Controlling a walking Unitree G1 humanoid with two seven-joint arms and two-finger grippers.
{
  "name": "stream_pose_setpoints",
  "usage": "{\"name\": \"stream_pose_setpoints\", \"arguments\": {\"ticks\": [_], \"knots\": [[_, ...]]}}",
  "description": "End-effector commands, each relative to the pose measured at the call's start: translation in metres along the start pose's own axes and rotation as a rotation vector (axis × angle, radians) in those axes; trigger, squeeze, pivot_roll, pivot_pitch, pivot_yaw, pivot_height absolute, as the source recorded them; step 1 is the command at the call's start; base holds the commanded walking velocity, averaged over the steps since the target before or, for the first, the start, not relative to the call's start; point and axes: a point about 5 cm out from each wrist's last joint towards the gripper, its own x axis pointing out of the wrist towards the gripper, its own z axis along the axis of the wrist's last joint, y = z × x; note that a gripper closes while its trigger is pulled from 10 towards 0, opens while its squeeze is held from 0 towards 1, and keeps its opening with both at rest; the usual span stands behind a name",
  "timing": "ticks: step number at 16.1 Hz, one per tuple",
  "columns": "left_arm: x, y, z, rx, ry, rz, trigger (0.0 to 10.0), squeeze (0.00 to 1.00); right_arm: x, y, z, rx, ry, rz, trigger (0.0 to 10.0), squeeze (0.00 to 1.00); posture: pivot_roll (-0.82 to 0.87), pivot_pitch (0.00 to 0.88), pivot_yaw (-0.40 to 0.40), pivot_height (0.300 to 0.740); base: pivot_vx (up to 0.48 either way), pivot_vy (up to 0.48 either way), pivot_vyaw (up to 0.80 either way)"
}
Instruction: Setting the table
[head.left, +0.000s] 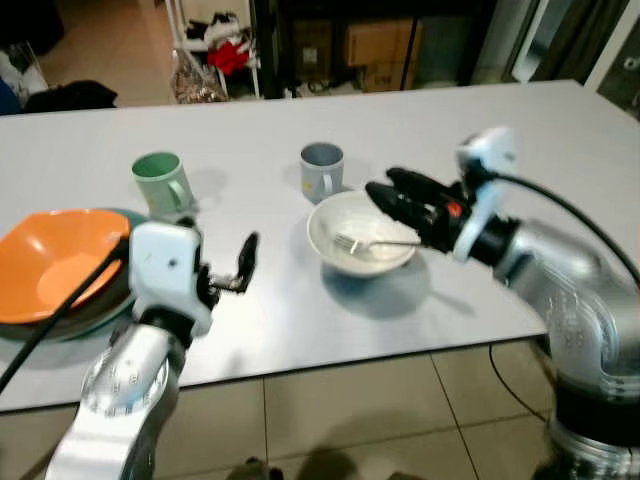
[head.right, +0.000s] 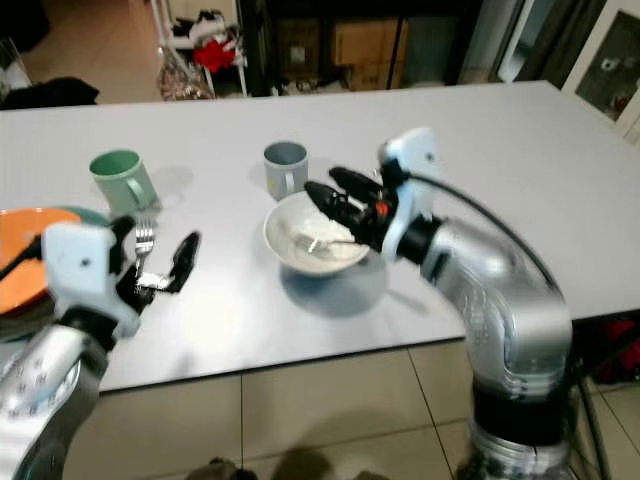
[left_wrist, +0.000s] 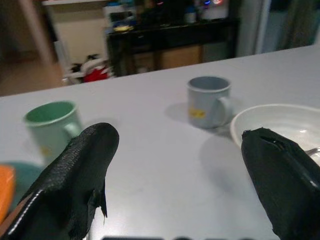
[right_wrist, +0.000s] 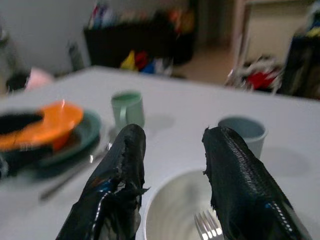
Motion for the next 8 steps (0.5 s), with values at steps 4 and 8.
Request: {"name": "stream_pose_setpoints", "arguments": {"ticks": [4, 8], "knots": [[0.005, -0.001, 0.003, 0.032, -0.024, 0.025, 10.0, 0.00, -0.007, 0.018, -0.027, 0.008, 0.003, -0.077, 10.0, 0.00, -0.06, 0.006, 0.062, 0.740, 0.000, 0.000, 0.80], [-0.003, 0.004, -0.006, 0.032, 0.003, 0.093, 10.0, 0.00, -0.012, 0.016, -0.036, 0.001, 0.021, -0.142, 10.0, 0.00, -0.05, 0.005, 0.050, 0.740, 0.000, 0.000, 0.79]]}}
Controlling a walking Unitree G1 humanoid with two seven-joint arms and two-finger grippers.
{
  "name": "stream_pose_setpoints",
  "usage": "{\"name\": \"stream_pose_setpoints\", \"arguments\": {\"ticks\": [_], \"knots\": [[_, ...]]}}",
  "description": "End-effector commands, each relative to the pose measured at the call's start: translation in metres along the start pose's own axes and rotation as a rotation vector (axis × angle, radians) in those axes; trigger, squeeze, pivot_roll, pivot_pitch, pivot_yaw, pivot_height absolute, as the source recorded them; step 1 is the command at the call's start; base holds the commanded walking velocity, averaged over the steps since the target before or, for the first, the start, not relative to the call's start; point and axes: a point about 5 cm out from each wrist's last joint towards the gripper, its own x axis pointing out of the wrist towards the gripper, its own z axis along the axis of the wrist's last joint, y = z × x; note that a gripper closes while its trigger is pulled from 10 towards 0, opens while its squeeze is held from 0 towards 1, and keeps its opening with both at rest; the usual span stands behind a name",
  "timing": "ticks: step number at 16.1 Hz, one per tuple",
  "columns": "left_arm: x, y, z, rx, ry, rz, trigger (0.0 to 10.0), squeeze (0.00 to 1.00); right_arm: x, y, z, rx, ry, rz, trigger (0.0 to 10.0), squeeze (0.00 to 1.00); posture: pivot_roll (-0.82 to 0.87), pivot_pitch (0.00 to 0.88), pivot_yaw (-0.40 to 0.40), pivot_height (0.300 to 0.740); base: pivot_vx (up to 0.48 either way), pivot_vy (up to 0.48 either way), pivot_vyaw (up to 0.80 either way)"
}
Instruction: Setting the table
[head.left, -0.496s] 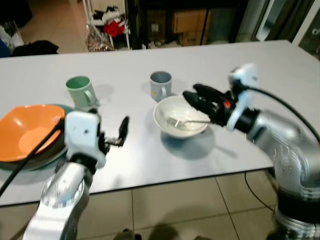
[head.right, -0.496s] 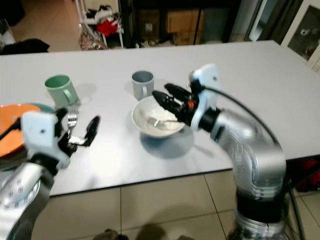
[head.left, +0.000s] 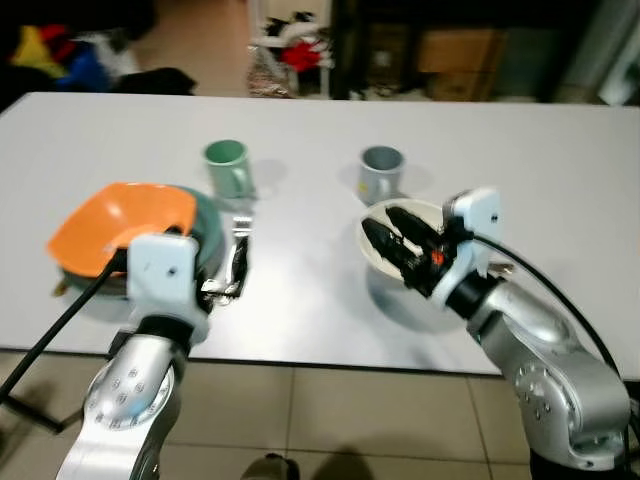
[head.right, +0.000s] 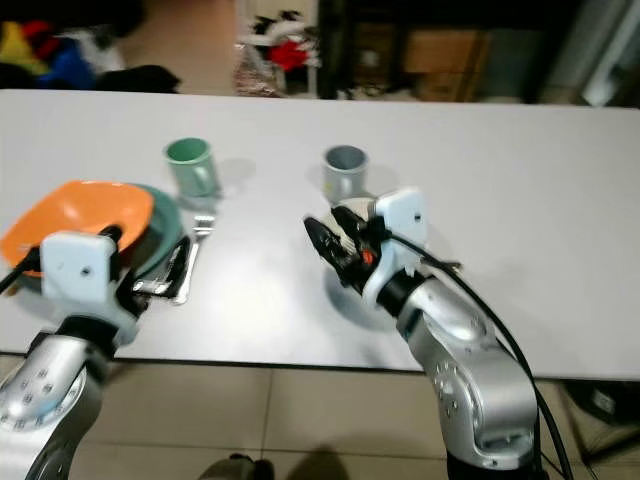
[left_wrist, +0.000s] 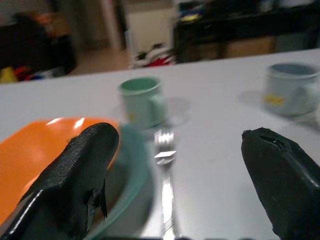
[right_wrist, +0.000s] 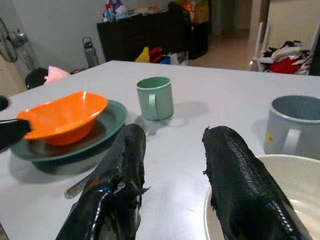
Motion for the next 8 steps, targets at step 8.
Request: {"name": "stream_pose_setpoints", "arguments": {"ticks": [8], "knots": [[-0.004, -0.001, 0.006, 0.034, -0.035, 0.027, 10.0, 0.00, 0.002, -0.003, -0.013, -0.037, 0.052, -0.028, 10.0, 0.00, -0.02, 0.017, 0.020, 0.740, 0.000, 0.000, 0.77]]}}
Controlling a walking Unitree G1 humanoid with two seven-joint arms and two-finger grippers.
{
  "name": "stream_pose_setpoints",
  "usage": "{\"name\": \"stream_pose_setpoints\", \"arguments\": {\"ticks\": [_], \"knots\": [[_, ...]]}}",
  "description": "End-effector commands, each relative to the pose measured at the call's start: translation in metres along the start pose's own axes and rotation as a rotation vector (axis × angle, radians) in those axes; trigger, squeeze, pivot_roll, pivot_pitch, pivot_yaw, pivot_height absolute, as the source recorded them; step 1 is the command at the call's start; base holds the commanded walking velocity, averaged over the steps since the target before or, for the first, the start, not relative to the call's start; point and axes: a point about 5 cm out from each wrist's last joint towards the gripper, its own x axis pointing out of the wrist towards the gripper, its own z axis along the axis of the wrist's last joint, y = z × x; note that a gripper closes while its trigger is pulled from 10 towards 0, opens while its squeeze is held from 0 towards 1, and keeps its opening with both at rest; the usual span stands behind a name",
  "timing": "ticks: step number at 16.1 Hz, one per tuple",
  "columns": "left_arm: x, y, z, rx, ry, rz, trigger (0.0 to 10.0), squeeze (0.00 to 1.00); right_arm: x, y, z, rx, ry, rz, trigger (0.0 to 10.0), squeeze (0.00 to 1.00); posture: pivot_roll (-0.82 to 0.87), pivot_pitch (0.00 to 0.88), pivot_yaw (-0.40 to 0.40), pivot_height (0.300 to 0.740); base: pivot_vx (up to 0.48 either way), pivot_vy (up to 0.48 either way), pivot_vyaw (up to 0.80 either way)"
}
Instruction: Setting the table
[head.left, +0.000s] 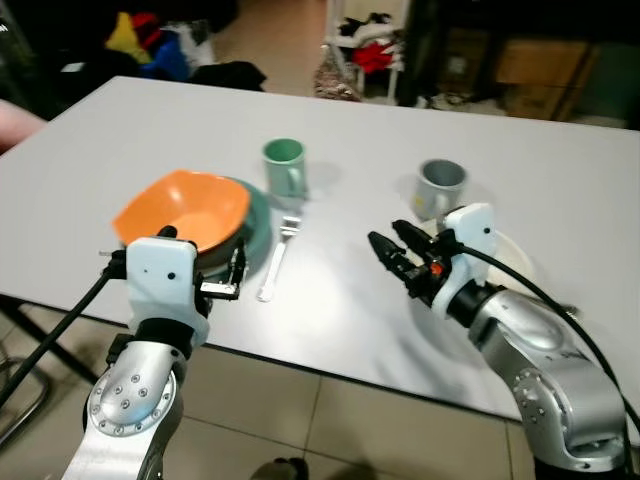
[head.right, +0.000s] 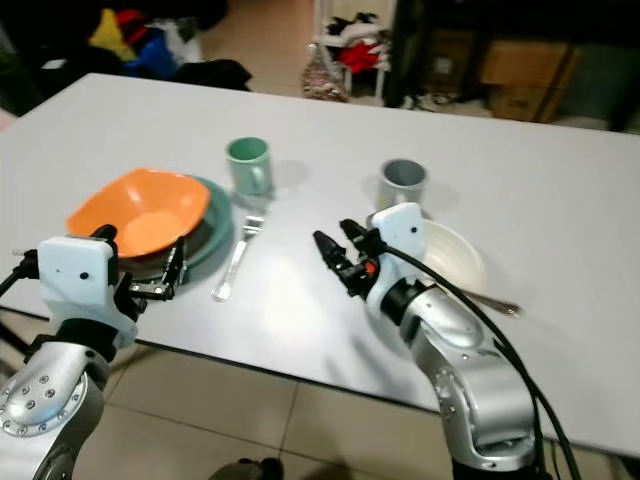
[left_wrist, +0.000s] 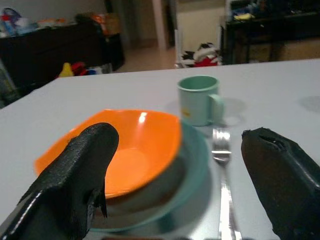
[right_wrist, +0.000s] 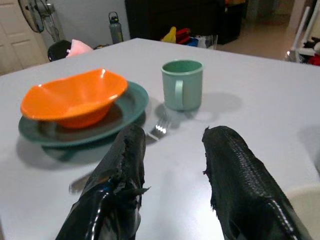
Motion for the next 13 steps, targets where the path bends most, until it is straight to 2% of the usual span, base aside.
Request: {"name": "stream_pose_setpoints", "arguments": {"ticks": [1, 5, 10, 13], "knots": [[-0.003, 0.003, 0.000, 0.012, 0.002, 0.015, 10.0, 0.00, 0.003, 0.004, 0.001, 0.003, -0.017, 0.020, 10.0, 0.00, -0.02, 0.020, 0.022, 0.740, 0.000, 0.000, 0.76], [-0.004, 0.002, -0.001, 0.023, 0.005, 0.012, 10.0, 0.00, 0.001, 0.004, -0.001, 0.017, -0.018, 0.007, 10.0, 0.00, -0.02, 0.022, 0.028, 0.740, 0.000, 0.000, 0.76], [-0.001, 0.013, -0.002, 0.036, 0.005, 0.046, 10.0, 0.00, -0.005, -0.007, -0.009, 0.027, -0.002, -0.068, 10.0, 0.00, -0.04, 0.023, 0.041, 0.740, 0.000, 0.000, 0.76], [-0.003, 0.011, -0.003, 0.035, 0.010, 0.041, 10.0, 0.00, -0.005, -0.009, -0.012, 0.027, 0.005, -0.080, 10.0, 0.00, -0.04, 0.029, 0.039, 0.740, 0.000, 0.000, 0.76]]}}
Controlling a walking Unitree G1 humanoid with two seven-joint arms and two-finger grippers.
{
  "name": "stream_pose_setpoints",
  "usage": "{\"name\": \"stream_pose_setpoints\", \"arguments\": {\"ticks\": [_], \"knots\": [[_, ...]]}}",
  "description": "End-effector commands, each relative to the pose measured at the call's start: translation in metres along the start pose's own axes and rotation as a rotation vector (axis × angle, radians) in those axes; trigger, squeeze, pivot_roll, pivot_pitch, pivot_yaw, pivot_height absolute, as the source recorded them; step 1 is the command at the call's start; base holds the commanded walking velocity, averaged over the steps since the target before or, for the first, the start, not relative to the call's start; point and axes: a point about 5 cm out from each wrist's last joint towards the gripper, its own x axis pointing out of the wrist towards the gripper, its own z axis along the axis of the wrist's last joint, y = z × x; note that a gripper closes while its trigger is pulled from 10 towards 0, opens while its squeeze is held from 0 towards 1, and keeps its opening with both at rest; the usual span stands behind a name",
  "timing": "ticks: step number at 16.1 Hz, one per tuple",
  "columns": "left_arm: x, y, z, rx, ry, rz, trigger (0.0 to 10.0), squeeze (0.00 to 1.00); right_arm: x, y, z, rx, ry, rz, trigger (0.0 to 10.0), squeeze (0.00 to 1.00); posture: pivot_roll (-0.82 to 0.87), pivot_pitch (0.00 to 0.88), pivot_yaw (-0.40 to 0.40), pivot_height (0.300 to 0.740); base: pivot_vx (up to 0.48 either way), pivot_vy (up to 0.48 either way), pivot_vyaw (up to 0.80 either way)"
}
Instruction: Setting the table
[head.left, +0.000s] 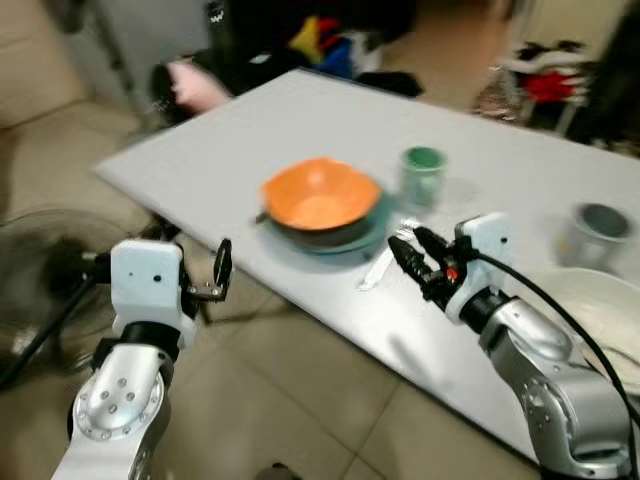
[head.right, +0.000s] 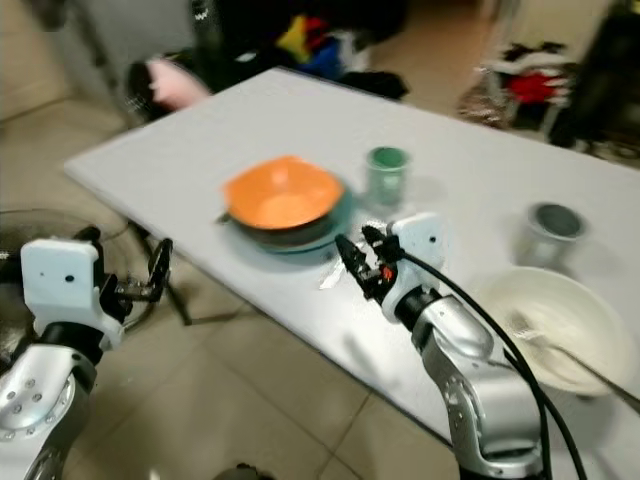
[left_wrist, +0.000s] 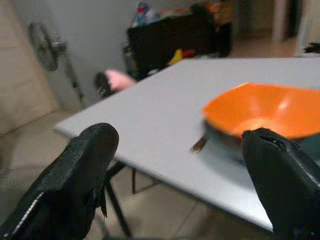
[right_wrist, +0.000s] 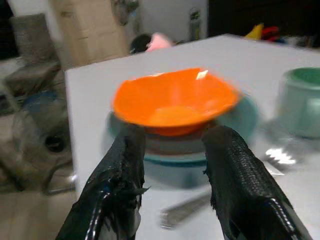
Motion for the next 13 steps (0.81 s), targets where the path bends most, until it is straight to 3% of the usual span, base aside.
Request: {"name": "stream_pose_setpoints", "arguments": {"ticks": [1, 9, 13], "knots": [[-0.0008, -0.0006, -0.0012, 0.005, 0.006, -0.004, 10.0, 0.00, 0.0011, 0.0031, 0.0007, 0.003, -0.006, 0.013, 10.0, 0.00, -0.03, 0.030, 0.036, 0.740, 0.000, 0.000, 0.76], [-0.0051, 0.0044, -0.0028, 0.008, 0.020, 0.017, 10.0, 0.00, 0.0033, 0.0066, -0.0035, 0.030, -0.004, 0.017, 10.0, 0.00, -0.02, 0.031, 0.021, 0.740, 0.000, 0.220, 0.76], [-0.0048, 0.0045, -0.0032, 0.009, 0.023, 0.019, 10.0, 0.00, 0.0019, 0.0017, -0.0091, 0.033, 0.016, -0.032, 10.0, 0.00, -0.02, 0.027, 0.017, 0.740, 0.000, 0.321, 0.00]]}}
